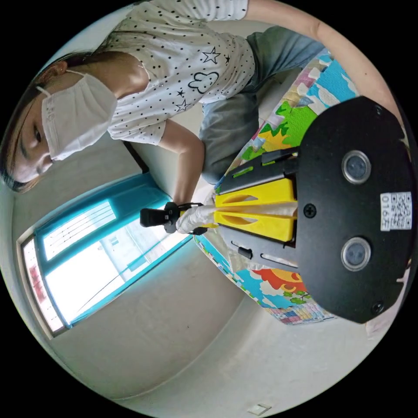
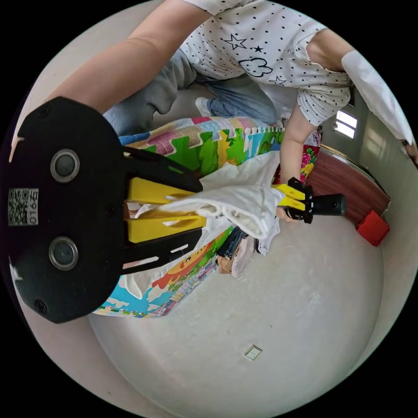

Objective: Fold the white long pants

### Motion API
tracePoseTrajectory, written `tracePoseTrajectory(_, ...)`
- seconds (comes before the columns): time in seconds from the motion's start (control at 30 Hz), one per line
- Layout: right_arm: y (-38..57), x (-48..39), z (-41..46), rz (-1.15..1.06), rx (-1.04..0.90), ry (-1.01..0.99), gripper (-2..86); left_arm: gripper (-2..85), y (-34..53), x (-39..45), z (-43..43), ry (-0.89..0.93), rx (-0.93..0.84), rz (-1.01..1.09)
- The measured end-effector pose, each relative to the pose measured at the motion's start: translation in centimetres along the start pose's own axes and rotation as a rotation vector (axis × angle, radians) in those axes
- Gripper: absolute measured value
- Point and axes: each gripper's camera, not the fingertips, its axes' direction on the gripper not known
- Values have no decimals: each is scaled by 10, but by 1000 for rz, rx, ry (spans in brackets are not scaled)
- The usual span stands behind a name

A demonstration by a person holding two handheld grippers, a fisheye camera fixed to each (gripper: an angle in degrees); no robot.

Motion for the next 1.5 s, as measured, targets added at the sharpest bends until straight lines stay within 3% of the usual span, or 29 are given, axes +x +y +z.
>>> tracePoseTrajectory(0.1, 6, 10, -12, 69, 32, 28, 40, 7, -6, -49, -6, -117, -16, -70)
tracePoseTrajectory(0.2, 25, 57, -17, 386, 45, 1, 29, 34, 5, -130, 16, -199, -101, -285)
tracePoseTrajectory(0.27, 60, 111, 0, 761, -19, -71, 19, 27, 25, -184, 33, -272, -183, -494)
tracePoseTrajectory(0.37, 113, 151, 30, 1051, -131, -50, 7, -2, 77, -242, 36, -392, -236, -801)
tracePoseTrajectory(0.47, 154, 172, 60, 1188, -295, -13, 2, -8, 126, -252, 30, -308, -257, -903)
tracePoseTrajectory(0.6, 177, 176, 57, 1161, -264, -49, 0, -9, 177, -228, 8, -206, -266, -959)
tracePoseTrajectory(0.67, 184, 170, 30, 1137, -65, -69, 1, -9, 185, -209, -6, -159, -234, -951)
tracePoseTrajectory(0.73, 194, 167, 17, 1119, -7, -95, 3, -9, 187, -187, -18, -132, -200, -936)
tracePoseTrajectory(0.87, 233, 162, 45, 1144, -351, 27, 12, -7, 173, -136, -42, -99, -139, -894)
tracePoseTrajectory(1.03, 261, 145, -5, 1152, -178, 99, 25, 22, 147, -69, -80, -144, -117, -937)
tracePoseTrajectory(1.17, 287, 117, -53, 1140, -81, 215, 56, 41, 148, -3, -104, -319, -184, -1059)
tracePoseTrajectory(1.3, 303, 100, -55, 1053, -107, 181, 92, 41, 170, 49, -122, -373, -148, -1249)
tracePoseTrajectory(1.5, 325, 87, -39, 956, -176, 32, 84, 43, 172, 81, -137, -342, -97, -1328)
